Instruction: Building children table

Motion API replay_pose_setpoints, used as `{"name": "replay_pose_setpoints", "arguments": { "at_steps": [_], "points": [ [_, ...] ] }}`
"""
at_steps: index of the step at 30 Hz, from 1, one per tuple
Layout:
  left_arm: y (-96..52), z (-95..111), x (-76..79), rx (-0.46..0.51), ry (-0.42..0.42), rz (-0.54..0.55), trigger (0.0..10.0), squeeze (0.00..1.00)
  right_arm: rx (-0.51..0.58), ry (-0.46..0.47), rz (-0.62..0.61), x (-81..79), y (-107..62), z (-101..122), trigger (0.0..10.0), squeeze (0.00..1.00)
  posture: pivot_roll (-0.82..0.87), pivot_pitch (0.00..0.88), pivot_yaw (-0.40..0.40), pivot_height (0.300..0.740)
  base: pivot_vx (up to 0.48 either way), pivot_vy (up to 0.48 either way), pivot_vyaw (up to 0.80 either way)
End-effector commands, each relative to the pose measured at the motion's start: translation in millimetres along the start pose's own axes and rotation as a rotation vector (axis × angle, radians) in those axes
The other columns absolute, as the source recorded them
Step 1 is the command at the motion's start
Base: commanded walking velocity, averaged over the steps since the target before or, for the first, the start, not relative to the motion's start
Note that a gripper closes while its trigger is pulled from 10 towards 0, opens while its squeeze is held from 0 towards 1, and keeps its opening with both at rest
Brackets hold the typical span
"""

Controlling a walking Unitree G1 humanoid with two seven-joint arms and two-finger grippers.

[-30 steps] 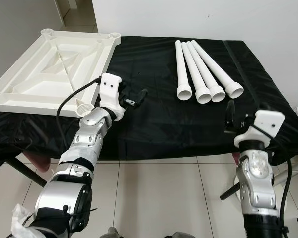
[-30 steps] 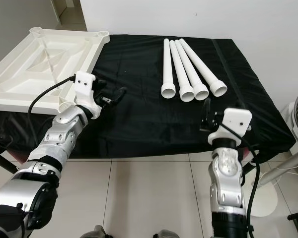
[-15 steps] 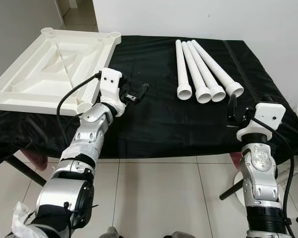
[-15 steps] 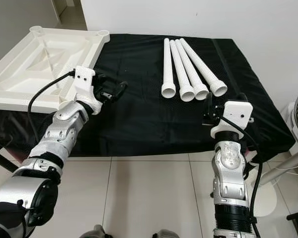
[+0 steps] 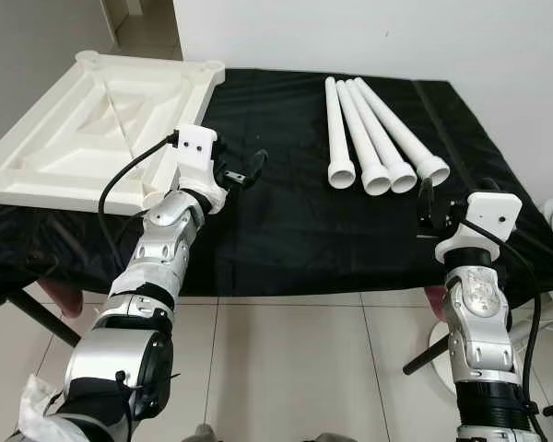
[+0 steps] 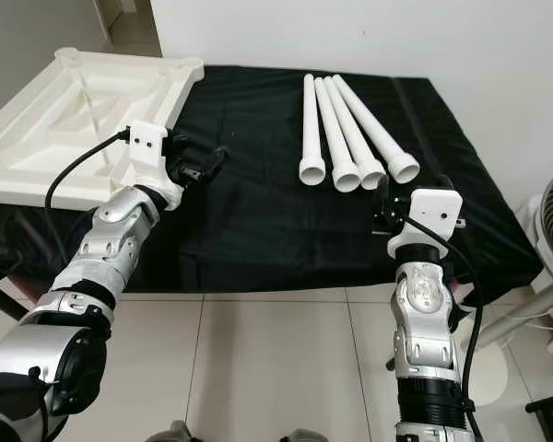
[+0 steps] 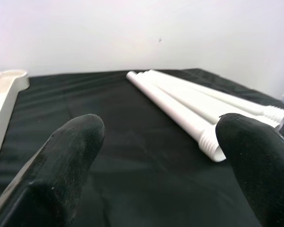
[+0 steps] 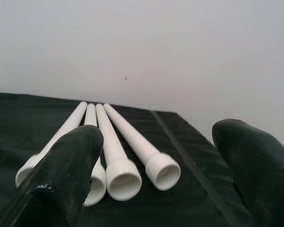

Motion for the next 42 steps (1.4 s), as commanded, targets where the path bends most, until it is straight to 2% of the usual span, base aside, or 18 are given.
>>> {"name": "replay_pose_setpoints", "arguments": {
  "at_steps": [1, 16, 21, 25, 28, 29, 33, 36, 42],
  "points": [
    [-0.9, -2, -24.7, -0.029, 0.010, 0.206, 10.0, 0.00, -0.004, -0.005, 0.014, -3.0, 1.7, -2, 10.0, 0.00, -0.01, 0.000, -0.022, 0.740, 0.259, 0.000, 0.00],
    [-1.2, -1, -26.6, -0.022, 0.008, 0.218, 10.0, 0.00, -0.004, -0.023, 0.017, -0.1, 3.2, -3, 10.0, 0.00, -0.01, 0.000, -0.029, 0.740, 0.260, 0.000, 0.00],
    [-1.8, 4, -28.1, 0.022, -0.006, 0.235, 10.0, 0.00, -0.008, -0.025, 0.016, 1.0, 2.7, -5, 10.0, 0.00, -0.01, 0.000, -0.028, 0.740, 0.048, 0.000, 0.00],
    [-0.9, 2, -26.6, 0.008, -0.012, 0.233, 10.0, 0.00, -0.022, -0.018, -0.025, 10.3, 3.5, -8, 10.0, 0.00, -0.01, 0.000, -0.023, 0.740, 0.000, 0.000, 0.00],
    [2.6, 2, -19.3, -0.012, 0.000, 0.192, 10.0, 0.00, -0.043, 0.010, -0.091, 27.4, 5.1, -14, 10.0, 0.00, -0.02, 0.000, -0.017, 0.740, 0.000, 0.000, 0.00],
    [2.6, 2, -19.3, -0.012, 0.000, 0.192, 10.0, 0.00, -0.043, 0.010, -0.091, 27.4, 5.1, -14, 10.0, 0.00, -0.02, 0.000, -0.017, 0.740, 0.000, 0.000, 0.00],
    [7.0, 9, -10.8, -0.002, 0.036, 0.129, 10.0, 0.00, -0.071, 0.066, -0.139, 44.1, 7.8, -21, 10.0, 0.00, -0.02, 0.000, -0.009, 0.740, 0.000, 0.000, 0.00],
    [9.3, 12, -6.5, 0.000, 0.070, 0.096, 10.0, 0.00, -0.075, 0.044, -0.154, 52.2, 9.8, -21, 10.0, 0.00, -0.02, 0.000, 0.002, 0.740, 0.000, 0.000, 0.00],
    [14.0, 17, 0.4, 0.001, 0.089, 0.046, 10.0, 0.00, -0.071, 0.004, -0.149, 59.4, 13.0, -18, 10.0, 0.00, -0.02, 0.014, 0.006, 0.740, 0.000, 0.000, 0.00]
  ]
}}
Point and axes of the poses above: a point about 5 cm out from each wrist's last joint towards the gripper, its own y axis pointing out of the wrist towards the gripper, its own z axis along the axis of the wrist's last joint, x = y × z, the point moved 6 cm from there along y, pointing out of the wrist towards the gripper, and after that the axes turned 9 degrees about y, right-handed, at the moved point
